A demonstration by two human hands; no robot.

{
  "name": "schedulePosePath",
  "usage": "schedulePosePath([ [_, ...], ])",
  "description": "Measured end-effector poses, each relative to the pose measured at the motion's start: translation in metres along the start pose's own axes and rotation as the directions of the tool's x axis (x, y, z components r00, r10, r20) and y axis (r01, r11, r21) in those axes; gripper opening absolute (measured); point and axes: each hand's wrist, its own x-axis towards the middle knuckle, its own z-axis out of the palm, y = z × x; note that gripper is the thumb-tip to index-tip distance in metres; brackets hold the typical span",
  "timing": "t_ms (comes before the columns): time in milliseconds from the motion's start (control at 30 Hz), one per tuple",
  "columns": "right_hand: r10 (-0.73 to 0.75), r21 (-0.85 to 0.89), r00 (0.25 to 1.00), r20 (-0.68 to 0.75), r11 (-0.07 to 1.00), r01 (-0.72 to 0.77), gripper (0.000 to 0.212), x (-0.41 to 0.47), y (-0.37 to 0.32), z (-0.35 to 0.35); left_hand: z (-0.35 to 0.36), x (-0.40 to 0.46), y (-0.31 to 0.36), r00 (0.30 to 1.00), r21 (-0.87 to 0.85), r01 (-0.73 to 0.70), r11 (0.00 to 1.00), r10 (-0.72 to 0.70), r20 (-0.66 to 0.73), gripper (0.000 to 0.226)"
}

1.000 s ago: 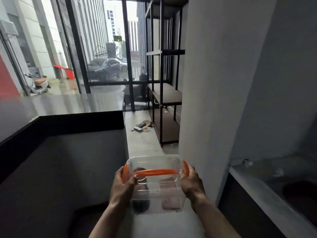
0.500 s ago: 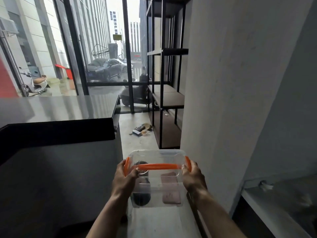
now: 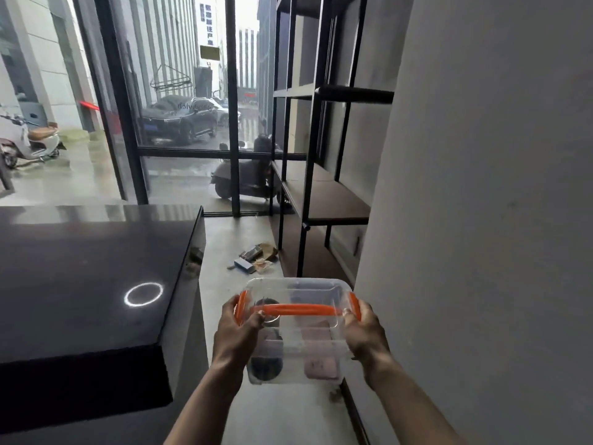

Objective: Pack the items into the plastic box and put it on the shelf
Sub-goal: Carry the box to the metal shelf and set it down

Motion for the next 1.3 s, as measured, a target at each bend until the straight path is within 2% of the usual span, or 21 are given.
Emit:
schedulePosePath([
  [367,-0.09,0.074,0.996,0.016,0.993,0.089,0.049,0.284,-0.077,0.087,0.064,0.277,0.021,0.997,0.027,-0.022,0.999,0.024,-0.076,0.068],
  [633,-0.209,0.089,0.967,0.145,0.976,0.198,0.045,0.518,-0.176,0.152,0.106,0.502,0.067,0.977,0.038,0.002,0.999,0.007,-0.214,0.074],
  [1000,-0.263,0.096,0.941,0.212,0.964,0.248,0.044,0.757,-0.279,0.3,0.097,0.798,0.07,0.949,0.047,0.005,0.999,0.01,-0.315,0.069],
  [1300,-0.194,0.098,0.957,0.213,0.979,0.177,0.05,0.957,-0.378,0.445,0.063,1.06,0.096,0.961,0.033,0.023,0.999,-0.013,-0.275,0.074],
])
